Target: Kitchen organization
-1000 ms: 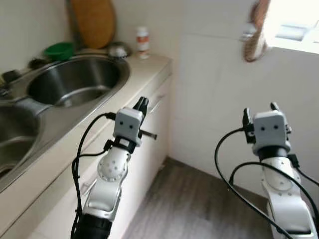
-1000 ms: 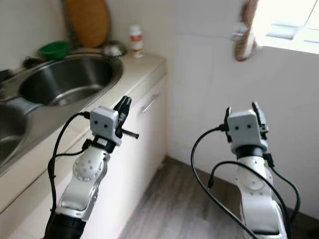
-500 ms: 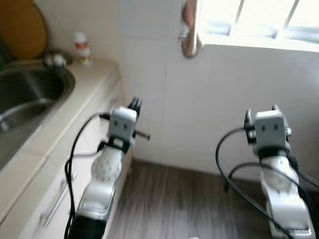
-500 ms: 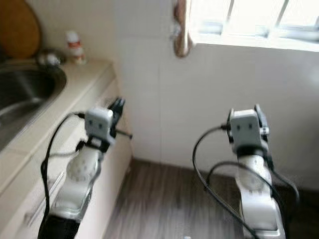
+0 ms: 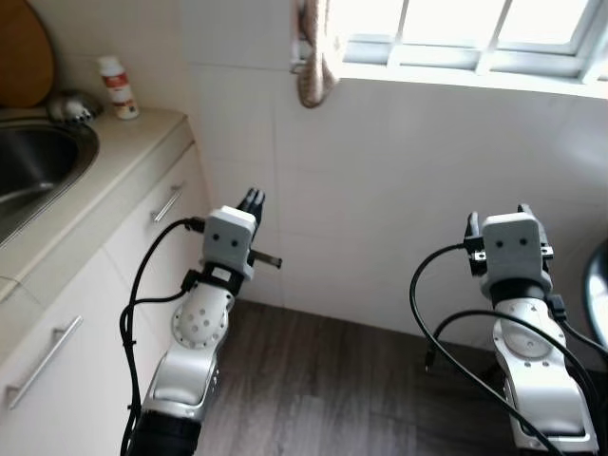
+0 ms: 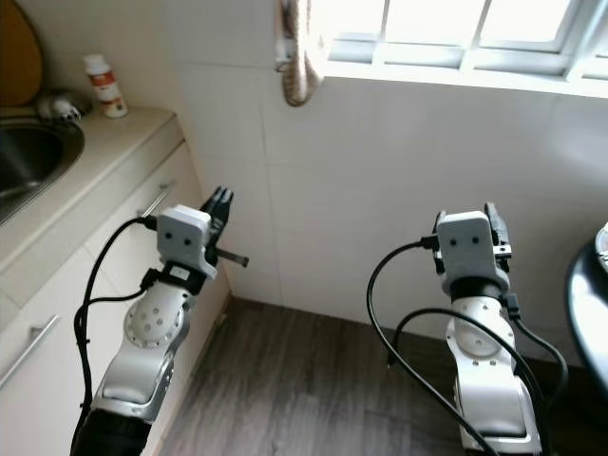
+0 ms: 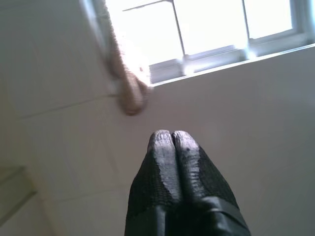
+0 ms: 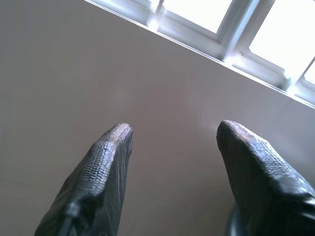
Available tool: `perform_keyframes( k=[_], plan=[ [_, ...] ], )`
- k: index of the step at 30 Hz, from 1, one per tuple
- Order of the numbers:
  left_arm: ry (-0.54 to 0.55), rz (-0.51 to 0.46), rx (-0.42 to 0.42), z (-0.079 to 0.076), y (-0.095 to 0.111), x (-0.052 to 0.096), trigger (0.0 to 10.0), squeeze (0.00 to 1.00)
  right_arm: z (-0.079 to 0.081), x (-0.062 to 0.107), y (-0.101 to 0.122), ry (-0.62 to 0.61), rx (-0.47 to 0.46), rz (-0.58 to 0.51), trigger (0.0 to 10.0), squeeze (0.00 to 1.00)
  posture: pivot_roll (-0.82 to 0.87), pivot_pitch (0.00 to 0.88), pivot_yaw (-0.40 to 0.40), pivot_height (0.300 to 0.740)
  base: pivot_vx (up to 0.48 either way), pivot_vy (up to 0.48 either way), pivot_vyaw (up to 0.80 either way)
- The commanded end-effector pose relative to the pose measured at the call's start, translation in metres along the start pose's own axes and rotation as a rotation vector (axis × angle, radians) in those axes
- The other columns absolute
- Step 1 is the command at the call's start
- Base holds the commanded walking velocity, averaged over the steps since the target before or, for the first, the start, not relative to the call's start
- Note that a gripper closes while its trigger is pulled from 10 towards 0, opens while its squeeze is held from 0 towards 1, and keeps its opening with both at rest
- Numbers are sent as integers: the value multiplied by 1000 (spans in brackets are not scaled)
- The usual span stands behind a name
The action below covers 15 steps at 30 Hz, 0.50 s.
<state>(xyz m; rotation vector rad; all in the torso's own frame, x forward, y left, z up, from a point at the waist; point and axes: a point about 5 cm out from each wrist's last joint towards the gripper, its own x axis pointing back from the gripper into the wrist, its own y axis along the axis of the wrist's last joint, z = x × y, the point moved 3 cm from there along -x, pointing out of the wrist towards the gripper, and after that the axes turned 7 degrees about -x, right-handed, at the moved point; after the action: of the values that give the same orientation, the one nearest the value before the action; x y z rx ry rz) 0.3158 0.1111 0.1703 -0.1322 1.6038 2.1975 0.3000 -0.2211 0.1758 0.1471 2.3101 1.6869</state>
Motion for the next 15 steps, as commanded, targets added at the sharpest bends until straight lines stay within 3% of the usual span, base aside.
perform_keyframes(
  k=[1,15],
  plan=[
    [-27,-19,1,-8,5,-3,10000,0,-11,0,-6,-42,-8,34,10000,0,2,0,19,740,0,0,-800],
    [-30,-18,13,-9,5,-3,10000,0,-30,-3,-18,-135,-86,117,10000,0,-3,0,21,740,0,0,-797]
  ],
)
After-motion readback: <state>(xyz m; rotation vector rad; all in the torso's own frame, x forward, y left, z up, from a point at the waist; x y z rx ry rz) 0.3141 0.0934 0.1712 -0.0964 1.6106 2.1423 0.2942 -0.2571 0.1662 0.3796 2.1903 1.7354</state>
